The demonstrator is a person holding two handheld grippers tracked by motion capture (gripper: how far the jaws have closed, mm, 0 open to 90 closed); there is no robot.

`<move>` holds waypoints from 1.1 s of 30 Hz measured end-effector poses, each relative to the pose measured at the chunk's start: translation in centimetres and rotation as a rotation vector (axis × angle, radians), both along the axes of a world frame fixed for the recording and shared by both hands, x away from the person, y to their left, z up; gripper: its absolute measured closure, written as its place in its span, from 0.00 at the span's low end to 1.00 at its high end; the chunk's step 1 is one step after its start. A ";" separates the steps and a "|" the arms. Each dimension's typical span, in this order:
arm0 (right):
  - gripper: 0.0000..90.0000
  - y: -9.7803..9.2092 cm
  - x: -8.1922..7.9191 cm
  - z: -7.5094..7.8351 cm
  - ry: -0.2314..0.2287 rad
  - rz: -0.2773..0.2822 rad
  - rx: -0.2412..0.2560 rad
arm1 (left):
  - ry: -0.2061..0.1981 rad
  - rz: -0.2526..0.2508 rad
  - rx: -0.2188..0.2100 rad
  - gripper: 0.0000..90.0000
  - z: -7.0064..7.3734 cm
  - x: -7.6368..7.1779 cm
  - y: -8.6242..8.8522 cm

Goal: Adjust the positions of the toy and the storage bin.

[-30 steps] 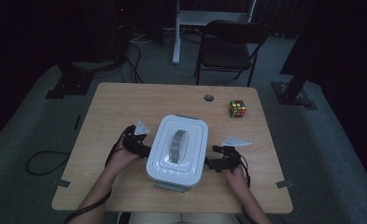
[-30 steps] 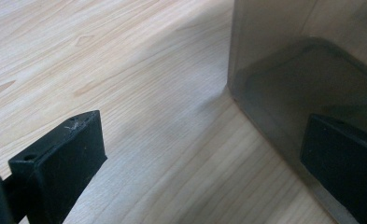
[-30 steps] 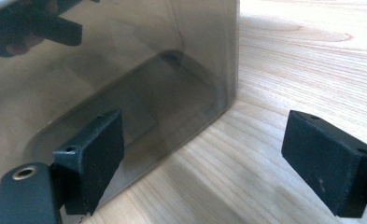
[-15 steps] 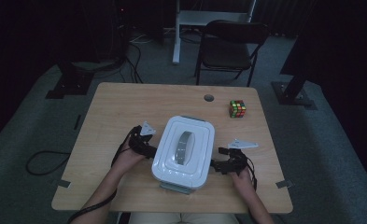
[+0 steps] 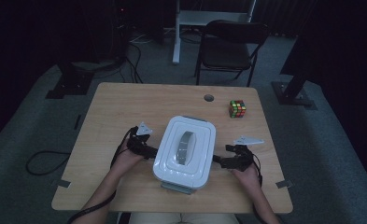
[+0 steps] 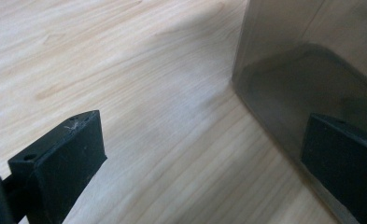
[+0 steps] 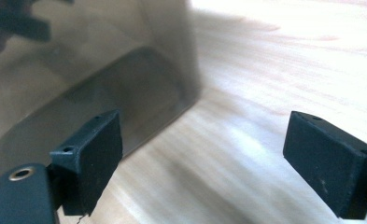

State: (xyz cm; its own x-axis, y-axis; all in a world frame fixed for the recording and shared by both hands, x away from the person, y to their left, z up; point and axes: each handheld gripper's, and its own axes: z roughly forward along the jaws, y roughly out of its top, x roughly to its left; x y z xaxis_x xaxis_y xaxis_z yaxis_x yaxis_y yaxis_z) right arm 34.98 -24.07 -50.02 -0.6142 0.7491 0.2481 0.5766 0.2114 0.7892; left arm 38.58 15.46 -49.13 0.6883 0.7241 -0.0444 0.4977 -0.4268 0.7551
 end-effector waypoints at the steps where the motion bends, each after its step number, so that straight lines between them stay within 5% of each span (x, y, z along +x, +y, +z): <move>1: 0.13 -0.2 0.1 0.1 -0.005 -0.012 -0.004 | 0.002 0.010 0.000 0.01 0.0 -0.1 0.4; 11: 0.14 -2.3 3.1 1.9 -0.069 -0.155 -0.097 | 0.031 0.065 0.001 0.01 -0.6 -1.2 3.0; 24: 0.15 -3.8 7.5 3.8 -0.127 -0.295 -0.149 | 0.062 0.135 0.022 0.01 -1.0 -3.6 6.2; 33: 0.15 -4.4 10.6 3.7 -0.117 -0.364 -0.163 | 0.056 0.196 0.045 0.01 -1.4 -5.7 8.2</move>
